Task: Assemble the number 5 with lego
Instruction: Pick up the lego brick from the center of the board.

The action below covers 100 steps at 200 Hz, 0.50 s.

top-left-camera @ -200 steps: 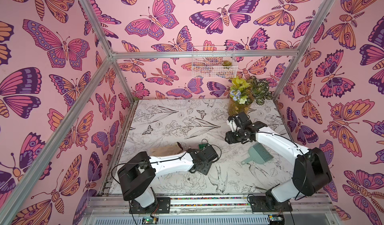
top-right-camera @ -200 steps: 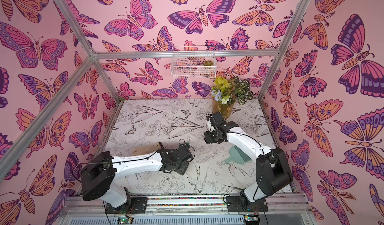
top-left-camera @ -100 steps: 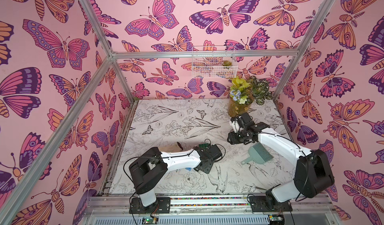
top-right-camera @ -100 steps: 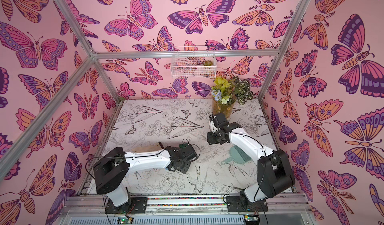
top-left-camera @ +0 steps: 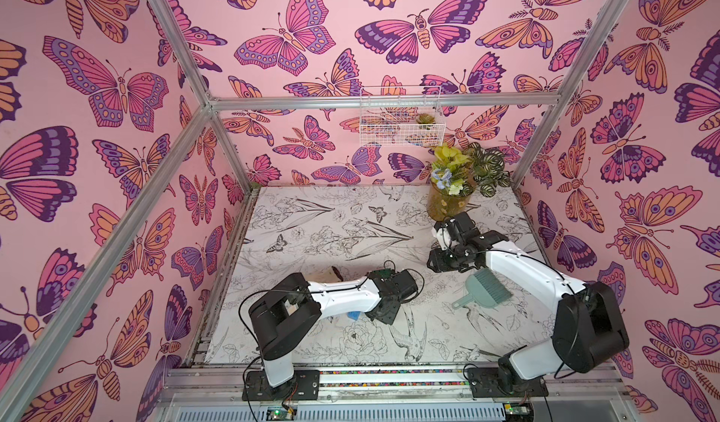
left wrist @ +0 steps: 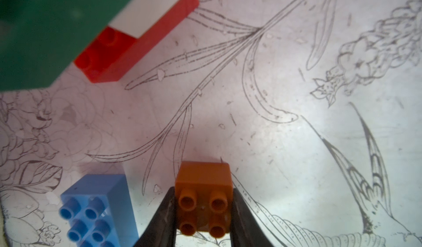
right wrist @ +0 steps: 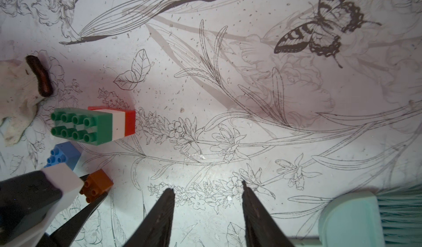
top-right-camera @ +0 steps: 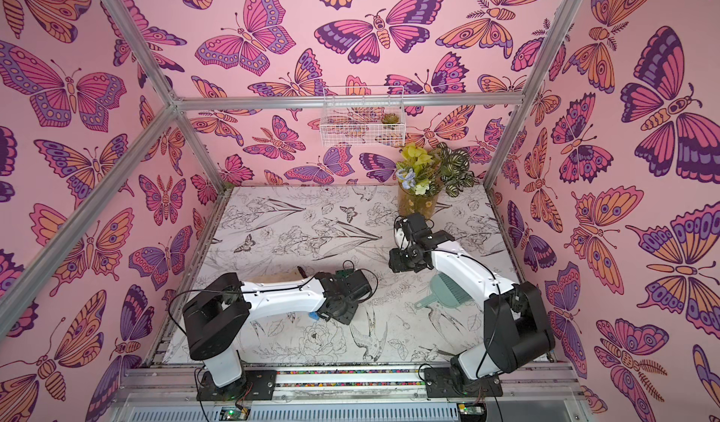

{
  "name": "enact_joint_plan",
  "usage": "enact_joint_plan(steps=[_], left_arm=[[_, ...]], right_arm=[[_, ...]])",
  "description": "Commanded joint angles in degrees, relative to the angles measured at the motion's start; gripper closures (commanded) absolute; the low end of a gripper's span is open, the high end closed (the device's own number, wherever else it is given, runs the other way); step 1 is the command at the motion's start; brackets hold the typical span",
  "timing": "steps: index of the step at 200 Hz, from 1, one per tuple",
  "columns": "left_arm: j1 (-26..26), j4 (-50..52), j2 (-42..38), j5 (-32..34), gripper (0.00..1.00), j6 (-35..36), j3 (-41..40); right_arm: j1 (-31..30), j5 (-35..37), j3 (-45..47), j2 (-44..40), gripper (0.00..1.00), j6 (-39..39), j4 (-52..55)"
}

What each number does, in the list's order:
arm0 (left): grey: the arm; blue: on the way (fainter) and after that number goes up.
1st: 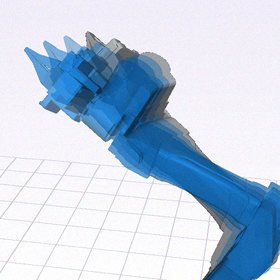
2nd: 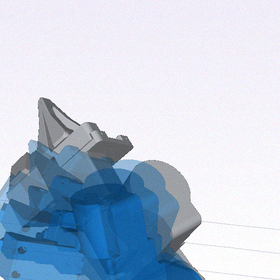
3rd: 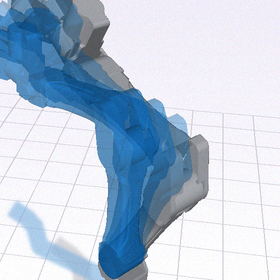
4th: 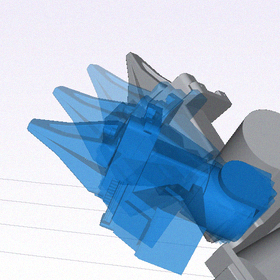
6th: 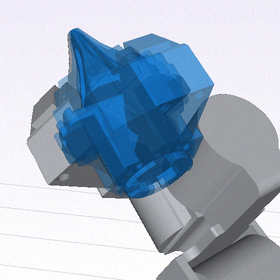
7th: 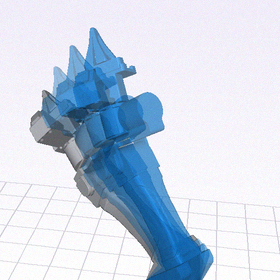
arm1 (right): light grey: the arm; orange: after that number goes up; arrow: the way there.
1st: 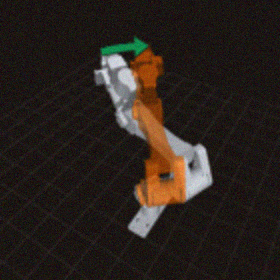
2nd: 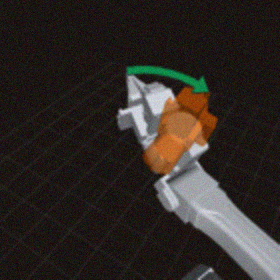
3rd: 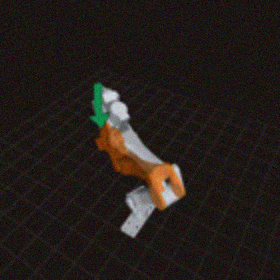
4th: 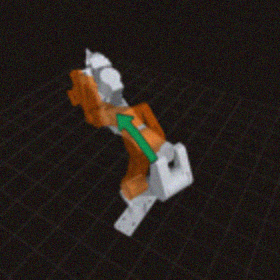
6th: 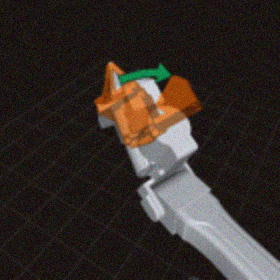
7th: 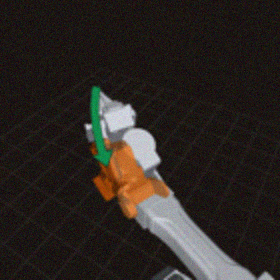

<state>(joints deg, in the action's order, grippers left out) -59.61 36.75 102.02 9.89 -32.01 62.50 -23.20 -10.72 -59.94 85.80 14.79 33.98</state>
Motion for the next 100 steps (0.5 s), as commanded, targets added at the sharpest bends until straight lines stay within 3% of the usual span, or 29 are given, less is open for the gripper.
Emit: enact_joint_plan(steps=[1,48,100], left_arm=[[0.46,4.21,-1.31,-0.22,0.74,-1.16,1.26],[1.9,14.26,-7.73,1.04,0.79,-3.13,6.16],[7.4,22.55,-14.16,0.16,0.8,-4.51,13.46]], right_arm=[[0.49,-4.91,2.65,-1.07,0.49,4.04,-3.04],[0.51,-18.05,10.89,-0.73,0.48,16.14,-18.59],[0.45,-28.72,11.78,3.88,0.47,24.0,-30.98]])
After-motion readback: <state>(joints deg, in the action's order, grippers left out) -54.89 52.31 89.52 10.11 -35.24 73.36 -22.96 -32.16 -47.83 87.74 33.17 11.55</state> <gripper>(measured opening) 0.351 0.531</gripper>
